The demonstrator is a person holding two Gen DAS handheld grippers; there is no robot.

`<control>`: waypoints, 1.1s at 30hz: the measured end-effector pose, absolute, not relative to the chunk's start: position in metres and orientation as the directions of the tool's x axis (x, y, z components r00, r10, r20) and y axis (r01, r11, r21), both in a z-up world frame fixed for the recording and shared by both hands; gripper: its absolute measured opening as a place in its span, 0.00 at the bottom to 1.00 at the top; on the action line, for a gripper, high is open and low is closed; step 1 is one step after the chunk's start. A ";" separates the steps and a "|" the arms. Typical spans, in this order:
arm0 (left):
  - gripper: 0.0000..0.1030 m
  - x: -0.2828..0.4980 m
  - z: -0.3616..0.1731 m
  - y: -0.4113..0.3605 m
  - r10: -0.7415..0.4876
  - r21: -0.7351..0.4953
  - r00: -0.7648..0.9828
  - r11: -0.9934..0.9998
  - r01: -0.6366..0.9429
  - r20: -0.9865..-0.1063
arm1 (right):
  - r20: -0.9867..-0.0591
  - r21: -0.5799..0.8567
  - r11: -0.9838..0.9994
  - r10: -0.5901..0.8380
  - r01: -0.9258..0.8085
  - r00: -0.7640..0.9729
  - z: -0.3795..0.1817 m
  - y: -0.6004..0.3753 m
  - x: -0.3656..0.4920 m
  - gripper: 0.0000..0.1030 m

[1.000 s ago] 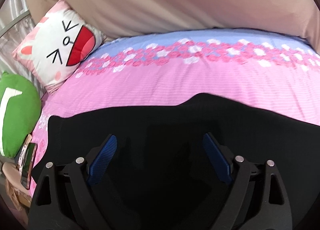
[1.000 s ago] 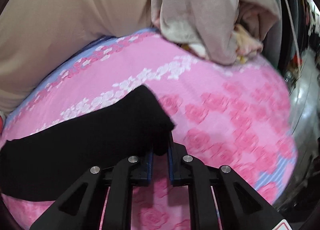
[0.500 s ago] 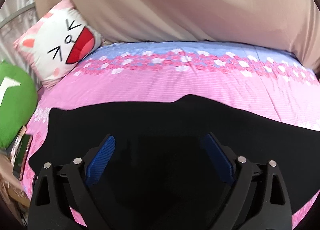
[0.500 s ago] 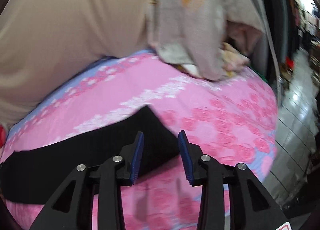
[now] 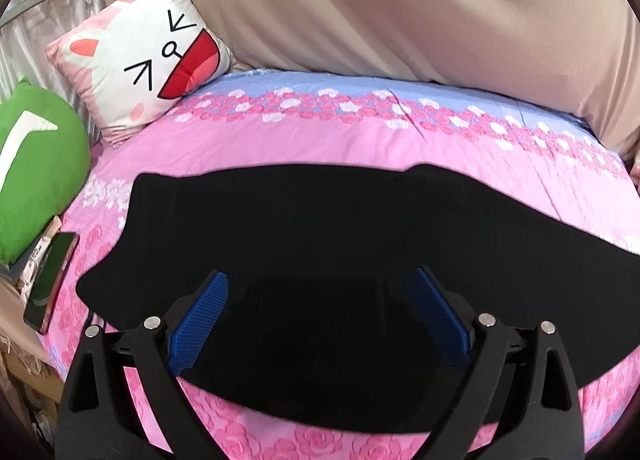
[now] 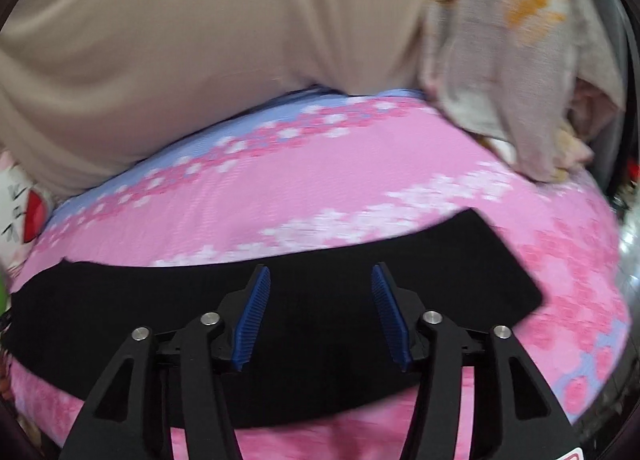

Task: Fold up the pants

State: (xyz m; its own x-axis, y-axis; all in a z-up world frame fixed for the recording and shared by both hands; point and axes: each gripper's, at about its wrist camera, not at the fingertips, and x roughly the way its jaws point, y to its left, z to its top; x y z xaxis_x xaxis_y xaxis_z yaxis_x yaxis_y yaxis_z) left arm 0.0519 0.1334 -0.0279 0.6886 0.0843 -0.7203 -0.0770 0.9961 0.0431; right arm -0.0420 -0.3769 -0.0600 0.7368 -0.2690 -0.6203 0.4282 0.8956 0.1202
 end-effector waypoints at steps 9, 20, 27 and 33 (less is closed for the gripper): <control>0.89 0.041 -0.029 0.076 0.027 0.034 0.675 0.999 -0.004 -0.737 | -0.670 0.172 0.779 -0.356 0.603 0.651 -0.093 -0.481 -0.099 0.65; 0.90 0.027 -0.017 -0.003 0.029 0.135 0.700 0.986 0.097 -0.713 | -0.681 0.268 0.793 -0.245 0.547 0.690 -0.117 -0.495 -0.087 0.65; 0.90 0.030 -0.023 -0.017 0.057 0.173 0.689 0.980 0.101 -0.723 | -0.675 0.291 0.784 -0.238 0.548 0.699 -0.119 -0.497 -0.080 0.39; 0.90 0.035 -0.033 -0.009 0.076 0.172 0.663 0.982 0.080 -0.745 | -0.672 0.354 0.774 -0.179 0.524 0.719 -0.118 -0.493 -0.077 0.20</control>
State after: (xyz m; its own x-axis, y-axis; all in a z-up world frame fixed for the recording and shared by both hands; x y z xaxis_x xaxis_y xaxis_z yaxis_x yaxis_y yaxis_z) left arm 0.0354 -0.0090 -0.0335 0.6628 0.0764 -0.7449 0.0798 0.9819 0.1717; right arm -0.0765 -0.4929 -0.1183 0.7186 -0.1788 -0.6721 0.5242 0.7744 0.3544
